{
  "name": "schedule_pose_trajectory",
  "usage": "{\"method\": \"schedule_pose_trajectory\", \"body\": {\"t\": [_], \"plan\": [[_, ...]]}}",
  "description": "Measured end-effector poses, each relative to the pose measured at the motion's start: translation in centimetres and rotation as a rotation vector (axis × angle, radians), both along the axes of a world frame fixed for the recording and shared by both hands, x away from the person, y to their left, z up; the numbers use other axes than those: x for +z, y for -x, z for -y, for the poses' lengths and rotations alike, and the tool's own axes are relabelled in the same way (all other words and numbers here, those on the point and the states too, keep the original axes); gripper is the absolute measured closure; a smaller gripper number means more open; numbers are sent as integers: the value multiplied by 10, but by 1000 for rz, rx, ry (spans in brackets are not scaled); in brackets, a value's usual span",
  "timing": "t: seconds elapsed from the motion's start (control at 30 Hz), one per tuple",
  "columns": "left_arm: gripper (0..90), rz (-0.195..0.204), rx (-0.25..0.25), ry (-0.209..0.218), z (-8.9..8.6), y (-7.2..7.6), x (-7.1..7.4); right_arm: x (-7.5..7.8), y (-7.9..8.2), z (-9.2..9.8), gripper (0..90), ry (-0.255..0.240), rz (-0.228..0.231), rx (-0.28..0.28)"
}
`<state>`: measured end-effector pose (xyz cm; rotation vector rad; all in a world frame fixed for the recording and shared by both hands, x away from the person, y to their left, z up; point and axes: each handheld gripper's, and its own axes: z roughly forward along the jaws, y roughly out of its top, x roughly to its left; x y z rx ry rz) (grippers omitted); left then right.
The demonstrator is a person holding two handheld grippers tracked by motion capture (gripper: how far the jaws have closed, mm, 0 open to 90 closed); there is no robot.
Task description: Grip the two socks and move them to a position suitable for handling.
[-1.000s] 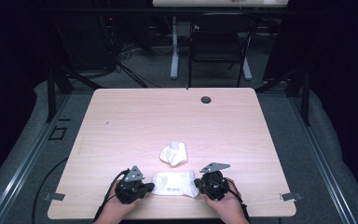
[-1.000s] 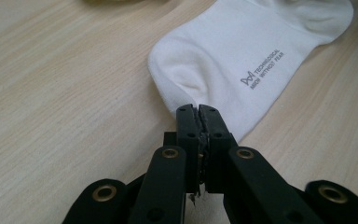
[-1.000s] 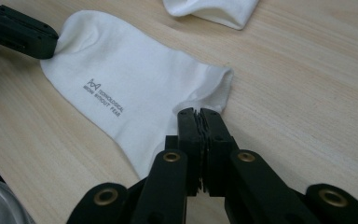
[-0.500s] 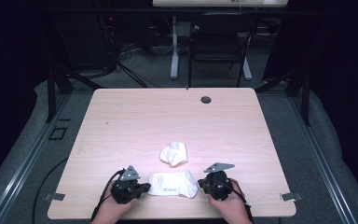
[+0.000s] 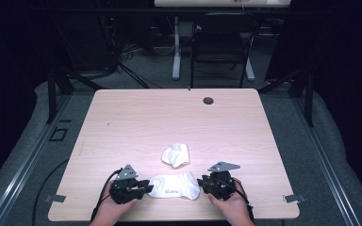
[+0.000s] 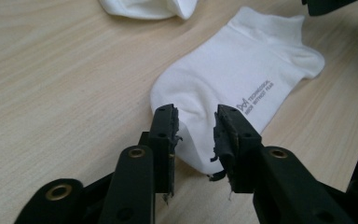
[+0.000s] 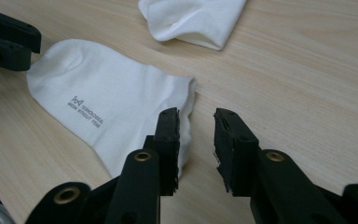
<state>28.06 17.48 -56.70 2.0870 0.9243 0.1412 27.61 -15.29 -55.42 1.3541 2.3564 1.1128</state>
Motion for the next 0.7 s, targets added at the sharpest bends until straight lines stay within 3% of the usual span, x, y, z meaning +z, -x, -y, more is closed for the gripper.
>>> {"method": "schedule_pose_trajectory", "body": {"t": [0.23,0.5,0.7], "plan": [[563,39,19,5,-3,-3,3,11,-7,-11,660,14,32,43],[543,64,54,20,-13,-9,9,29,-33,-34,668,40,92,85],[548,57,80,26,-21,-19,10,30,-54,-54,671,59,85,105]]}}
